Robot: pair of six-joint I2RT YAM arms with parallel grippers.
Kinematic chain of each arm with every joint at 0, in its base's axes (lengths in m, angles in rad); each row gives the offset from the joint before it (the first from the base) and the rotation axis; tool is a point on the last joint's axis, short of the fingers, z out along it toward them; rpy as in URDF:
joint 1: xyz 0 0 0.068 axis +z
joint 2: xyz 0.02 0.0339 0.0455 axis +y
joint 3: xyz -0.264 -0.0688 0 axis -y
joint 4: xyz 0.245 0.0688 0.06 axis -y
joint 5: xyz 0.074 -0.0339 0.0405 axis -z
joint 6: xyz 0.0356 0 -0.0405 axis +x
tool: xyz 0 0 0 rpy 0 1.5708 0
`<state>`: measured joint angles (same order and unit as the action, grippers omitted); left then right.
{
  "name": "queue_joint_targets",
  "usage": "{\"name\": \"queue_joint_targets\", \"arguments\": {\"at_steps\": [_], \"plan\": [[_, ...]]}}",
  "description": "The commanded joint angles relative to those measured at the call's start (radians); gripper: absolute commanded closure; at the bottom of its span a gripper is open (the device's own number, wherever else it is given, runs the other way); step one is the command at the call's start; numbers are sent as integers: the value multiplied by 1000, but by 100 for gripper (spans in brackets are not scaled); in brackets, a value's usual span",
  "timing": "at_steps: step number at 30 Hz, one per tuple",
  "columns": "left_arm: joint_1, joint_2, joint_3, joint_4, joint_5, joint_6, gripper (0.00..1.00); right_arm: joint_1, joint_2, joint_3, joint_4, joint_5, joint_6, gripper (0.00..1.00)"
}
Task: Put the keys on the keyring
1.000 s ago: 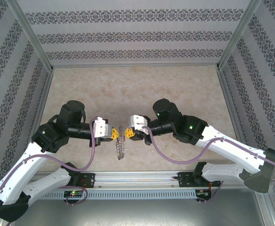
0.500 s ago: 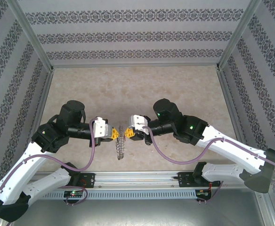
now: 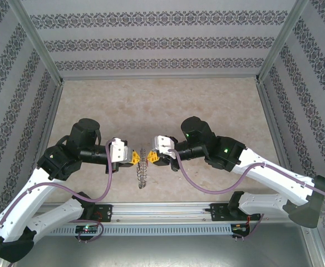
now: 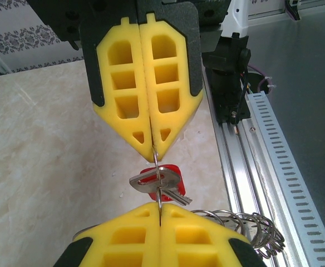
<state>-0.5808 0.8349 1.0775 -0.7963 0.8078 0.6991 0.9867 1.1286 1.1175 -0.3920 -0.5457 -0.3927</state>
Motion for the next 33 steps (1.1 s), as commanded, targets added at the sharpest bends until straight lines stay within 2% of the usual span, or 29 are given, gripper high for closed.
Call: {"name": "queue_joint_targets", "arguments": {"at_steps": [1,33], "plan": [[8,-18,15,40,36,-4,100,12,4,24,25,7,-4,100],[10,-19,14,42,34,-5,100,12,26,40,31,-23,-9,100]]}}
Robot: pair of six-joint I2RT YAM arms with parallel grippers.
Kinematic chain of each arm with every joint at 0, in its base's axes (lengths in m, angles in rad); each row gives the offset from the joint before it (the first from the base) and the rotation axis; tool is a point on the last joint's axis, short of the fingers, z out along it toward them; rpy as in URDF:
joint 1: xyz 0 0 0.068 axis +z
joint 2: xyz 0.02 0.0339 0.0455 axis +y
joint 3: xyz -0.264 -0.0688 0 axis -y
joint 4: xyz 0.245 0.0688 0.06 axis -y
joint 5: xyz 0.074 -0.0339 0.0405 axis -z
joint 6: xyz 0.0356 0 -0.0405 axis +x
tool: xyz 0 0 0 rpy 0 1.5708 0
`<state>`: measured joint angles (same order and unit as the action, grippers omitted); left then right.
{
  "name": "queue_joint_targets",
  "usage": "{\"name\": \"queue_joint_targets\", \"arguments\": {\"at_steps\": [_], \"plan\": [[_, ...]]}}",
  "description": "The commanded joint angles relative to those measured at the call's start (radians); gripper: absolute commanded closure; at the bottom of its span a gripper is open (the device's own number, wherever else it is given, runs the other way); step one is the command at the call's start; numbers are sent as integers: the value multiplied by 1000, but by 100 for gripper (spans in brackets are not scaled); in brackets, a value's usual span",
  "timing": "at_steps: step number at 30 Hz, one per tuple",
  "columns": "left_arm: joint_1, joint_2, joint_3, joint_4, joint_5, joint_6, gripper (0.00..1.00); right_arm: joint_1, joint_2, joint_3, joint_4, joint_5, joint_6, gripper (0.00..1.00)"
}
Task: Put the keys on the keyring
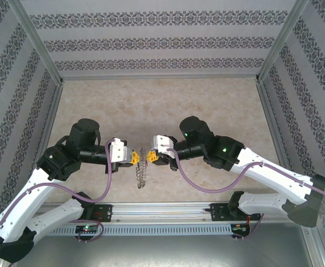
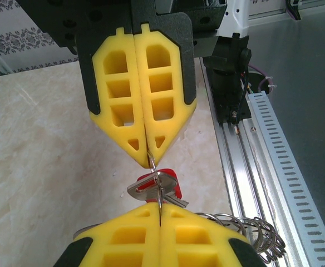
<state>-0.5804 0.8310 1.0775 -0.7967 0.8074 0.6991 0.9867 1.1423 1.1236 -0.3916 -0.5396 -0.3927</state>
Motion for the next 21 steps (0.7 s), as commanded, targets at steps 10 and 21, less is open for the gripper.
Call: {"name": "queue_joint_targets", "arguments": {"at_steps": [10,21], "plan": [[11,-18,16,44,35,-6,100,15,17,38,30,-31,-11,100],[13,-18,13,46,30,-7,100,16,-9,30,20,-20,-4,100]]}}
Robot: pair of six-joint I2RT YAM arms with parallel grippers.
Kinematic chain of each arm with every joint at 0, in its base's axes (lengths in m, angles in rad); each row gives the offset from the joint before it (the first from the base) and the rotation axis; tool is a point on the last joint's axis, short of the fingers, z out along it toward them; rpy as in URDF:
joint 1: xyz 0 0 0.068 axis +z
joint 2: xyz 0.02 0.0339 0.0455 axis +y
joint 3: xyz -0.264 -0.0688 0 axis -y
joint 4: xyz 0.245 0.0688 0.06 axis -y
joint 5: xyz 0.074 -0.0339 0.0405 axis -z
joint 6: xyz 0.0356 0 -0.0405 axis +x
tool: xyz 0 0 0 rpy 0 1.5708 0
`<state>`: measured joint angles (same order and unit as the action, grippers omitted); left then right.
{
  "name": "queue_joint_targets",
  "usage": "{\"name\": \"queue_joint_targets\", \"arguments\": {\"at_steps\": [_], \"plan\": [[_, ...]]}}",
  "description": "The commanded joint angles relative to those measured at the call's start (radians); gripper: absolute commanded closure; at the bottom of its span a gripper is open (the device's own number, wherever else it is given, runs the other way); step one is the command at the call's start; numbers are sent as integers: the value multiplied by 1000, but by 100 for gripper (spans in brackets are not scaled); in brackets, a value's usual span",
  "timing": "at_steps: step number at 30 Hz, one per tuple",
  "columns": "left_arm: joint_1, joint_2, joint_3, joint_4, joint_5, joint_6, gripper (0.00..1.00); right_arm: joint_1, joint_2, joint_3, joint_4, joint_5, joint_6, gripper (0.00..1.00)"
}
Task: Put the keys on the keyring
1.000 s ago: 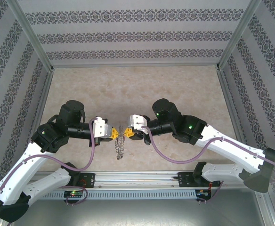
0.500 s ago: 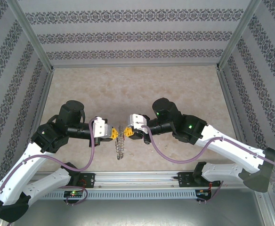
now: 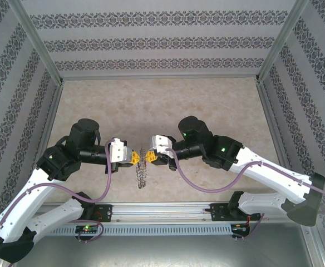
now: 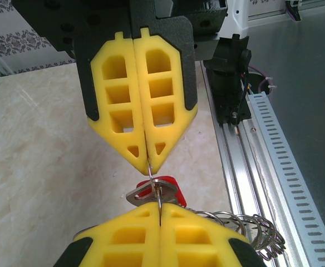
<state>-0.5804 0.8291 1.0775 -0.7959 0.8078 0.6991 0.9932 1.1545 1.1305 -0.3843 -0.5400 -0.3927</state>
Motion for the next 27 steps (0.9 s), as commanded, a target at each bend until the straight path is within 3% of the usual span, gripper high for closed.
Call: {"name": "queue_joint_targets", "arguments": {"at_steps": [1,27], "plan": [[14,-16,14,45,29,-7,100,10,-24,22,11,-20,-5,100],[15,-13,13,49,30,-10,100,10,-18,18,-5,-26,-5,100]]}}
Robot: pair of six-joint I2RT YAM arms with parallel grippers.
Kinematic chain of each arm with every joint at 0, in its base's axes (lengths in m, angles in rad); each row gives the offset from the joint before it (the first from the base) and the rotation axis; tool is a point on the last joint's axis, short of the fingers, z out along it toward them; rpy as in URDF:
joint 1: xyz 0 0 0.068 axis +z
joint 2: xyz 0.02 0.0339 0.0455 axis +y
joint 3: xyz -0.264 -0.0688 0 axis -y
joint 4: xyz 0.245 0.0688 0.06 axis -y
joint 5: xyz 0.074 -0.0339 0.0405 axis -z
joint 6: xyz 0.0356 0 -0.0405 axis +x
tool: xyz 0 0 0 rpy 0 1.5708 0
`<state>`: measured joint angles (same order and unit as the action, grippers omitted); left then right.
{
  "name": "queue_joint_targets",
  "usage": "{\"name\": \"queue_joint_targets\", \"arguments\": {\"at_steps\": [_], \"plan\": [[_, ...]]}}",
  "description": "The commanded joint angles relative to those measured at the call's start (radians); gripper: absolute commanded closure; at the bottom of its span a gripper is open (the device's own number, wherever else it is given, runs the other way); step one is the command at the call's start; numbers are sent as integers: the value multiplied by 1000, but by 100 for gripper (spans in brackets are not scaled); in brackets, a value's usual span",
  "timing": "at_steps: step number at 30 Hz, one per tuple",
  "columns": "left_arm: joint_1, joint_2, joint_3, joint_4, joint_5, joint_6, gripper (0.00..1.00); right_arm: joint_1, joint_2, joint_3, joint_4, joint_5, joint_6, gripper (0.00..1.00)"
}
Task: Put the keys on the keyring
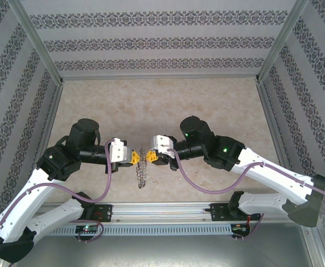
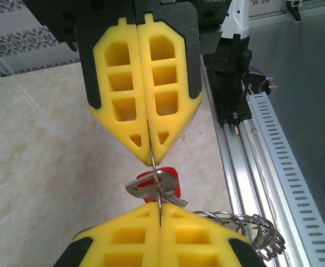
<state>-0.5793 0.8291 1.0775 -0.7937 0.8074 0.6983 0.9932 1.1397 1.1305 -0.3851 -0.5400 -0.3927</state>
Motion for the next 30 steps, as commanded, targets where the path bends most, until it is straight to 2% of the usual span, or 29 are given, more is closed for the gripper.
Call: {"name": "queue_joint_targets", "arguments": {"at_steps": [1,30], "plan": [[16,-14,13,48,30,-9,100,10,-3,17,-6,-26,-5,100],[15,-18,14,45,43,-8,100,10,13,23,13,2,-10,100]]}}
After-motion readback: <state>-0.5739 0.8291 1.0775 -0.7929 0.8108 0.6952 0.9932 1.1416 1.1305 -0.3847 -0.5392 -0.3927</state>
